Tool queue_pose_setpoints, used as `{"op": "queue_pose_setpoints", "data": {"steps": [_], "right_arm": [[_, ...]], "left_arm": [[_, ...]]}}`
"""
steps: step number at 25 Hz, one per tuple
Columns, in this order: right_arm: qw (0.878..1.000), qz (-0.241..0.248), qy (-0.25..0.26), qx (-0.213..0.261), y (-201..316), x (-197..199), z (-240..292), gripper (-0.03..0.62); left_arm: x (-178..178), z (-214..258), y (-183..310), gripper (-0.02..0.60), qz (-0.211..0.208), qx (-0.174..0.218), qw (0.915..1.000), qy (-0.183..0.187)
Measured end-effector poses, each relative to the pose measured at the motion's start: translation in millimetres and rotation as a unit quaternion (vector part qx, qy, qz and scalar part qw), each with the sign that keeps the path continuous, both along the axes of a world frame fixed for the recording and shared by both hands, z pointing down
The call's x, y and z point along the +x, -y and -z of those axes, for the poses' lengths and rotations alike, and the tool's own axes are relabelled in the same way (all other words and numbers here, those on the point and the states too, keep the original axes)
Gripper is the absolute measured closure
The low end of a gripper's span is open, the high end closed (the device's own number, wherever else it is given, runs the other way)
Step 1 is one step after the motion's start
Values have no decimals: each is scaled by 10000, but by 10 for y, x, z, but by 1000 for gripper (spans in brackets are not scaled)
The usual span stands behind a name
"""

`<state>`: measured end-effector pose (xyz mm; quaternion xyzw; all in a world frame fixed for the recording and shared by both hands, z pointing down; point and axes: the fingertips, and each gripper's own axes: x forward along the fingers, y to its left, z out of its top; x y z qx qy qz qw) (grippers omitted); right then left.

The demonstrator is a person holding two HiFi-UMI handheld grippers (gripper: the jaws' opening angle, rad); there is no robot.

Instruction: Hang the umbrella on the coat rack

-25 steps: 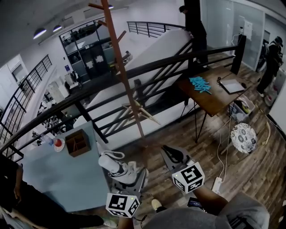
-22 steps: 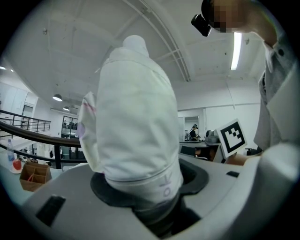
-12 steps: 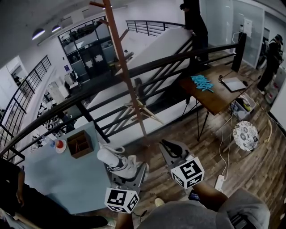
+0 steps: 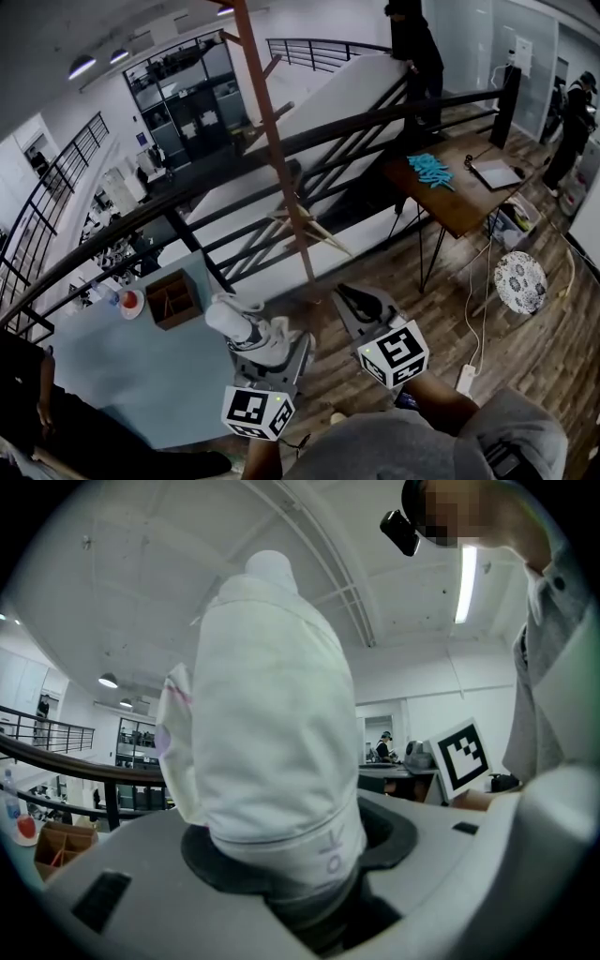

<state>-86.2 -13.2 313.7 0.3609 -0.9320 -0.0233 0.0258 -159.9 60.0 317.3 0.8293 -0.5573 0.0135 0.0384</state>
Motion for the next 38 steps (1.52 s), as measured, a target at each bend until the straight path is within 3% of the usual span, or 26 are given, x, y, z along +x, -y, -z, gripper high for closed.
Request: {"op": "queue_pose_setpoints", "data": {"steps": [10, 26, 38], "right_arm": [[10000, -62, 2, -63, 25, -141, -84, 548], [9995, -283, -17, 149, 35, -164, 26, 548], [9997, -259, -24, 49, 207, -120, -70, 548]], "left_arm": [[-170, -69, 26, 337, -48, -48, 10000, -40], [-208, -79, 60, 337, -226, 35, 9997, -32], [-176, -150, 219, 337, -178, -63, 9998, -44]]}}
